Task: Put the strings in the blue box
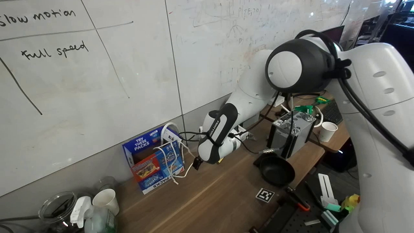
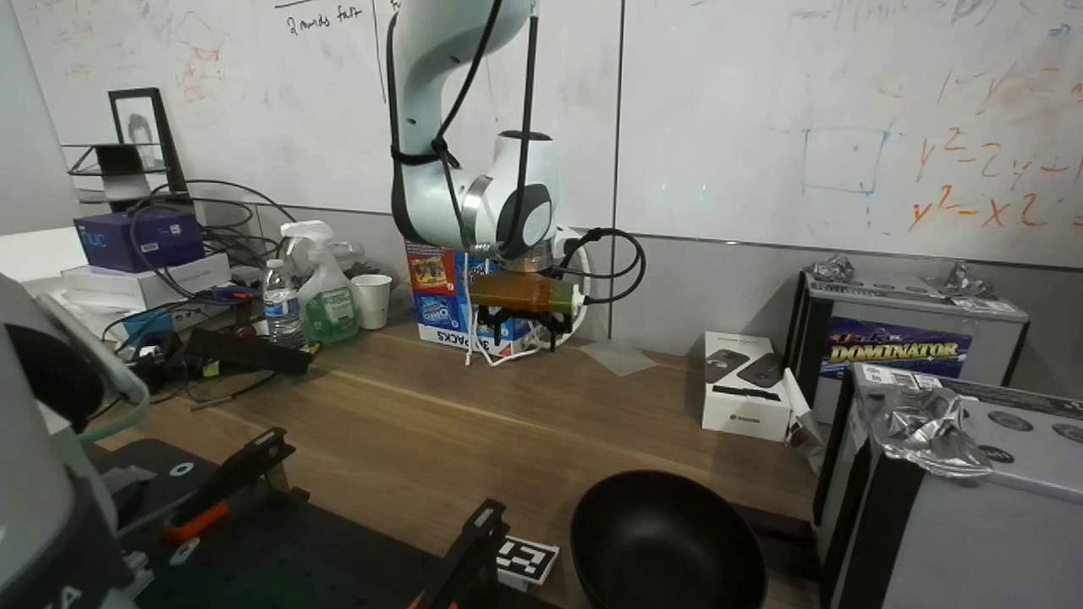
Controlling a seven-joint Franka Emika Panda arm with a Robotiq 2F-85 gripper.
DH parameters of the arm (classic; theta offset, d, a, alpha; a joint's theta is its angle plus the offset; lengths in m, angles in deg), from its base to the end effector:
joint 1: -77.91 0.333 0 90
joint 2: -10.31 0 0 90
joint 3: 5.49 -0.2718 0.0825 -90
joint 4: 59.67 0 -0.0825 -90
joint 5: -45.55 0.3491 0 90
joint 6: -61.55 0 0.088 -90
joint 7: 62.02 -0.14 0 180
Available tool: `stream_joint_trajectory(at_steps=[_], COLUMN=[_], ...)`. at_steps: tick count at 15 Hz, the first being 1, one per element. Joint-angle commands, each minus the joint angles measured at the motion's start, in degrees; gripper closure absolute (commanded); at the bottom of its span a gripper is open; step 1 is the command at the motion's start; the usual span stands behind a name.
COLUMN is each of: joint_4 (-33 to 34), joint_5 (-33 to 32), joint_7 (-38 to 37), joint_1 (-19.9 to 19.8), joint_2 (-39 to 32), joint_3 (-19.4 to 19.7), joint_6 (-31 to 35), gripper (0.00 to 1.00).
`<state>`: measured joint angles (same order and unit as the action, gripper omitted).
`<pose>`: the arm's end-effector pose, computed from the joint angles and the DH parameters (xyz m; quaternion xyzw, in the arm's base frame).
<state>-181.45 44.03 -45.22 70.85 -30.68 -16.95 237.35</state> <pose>0.5415 0.0526 0.0664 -0.9773 -0.1640 -0.1262 0.0461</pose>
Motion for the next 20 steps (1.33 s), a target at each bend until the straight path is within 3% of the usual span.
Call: stream_joint_trajectory(at_steps=[1,20], joint_4=[4.7,9.1], joint_5=[-2.1,-5.7], joint_7=[0.2,0.3], joint_1=[-1.1,-6.4], joint_2=[-3.7,-8.7], joint_3=[-1.3,-5.3], joint_6=[1.9,6.6], gripper=[0.0,0.0])
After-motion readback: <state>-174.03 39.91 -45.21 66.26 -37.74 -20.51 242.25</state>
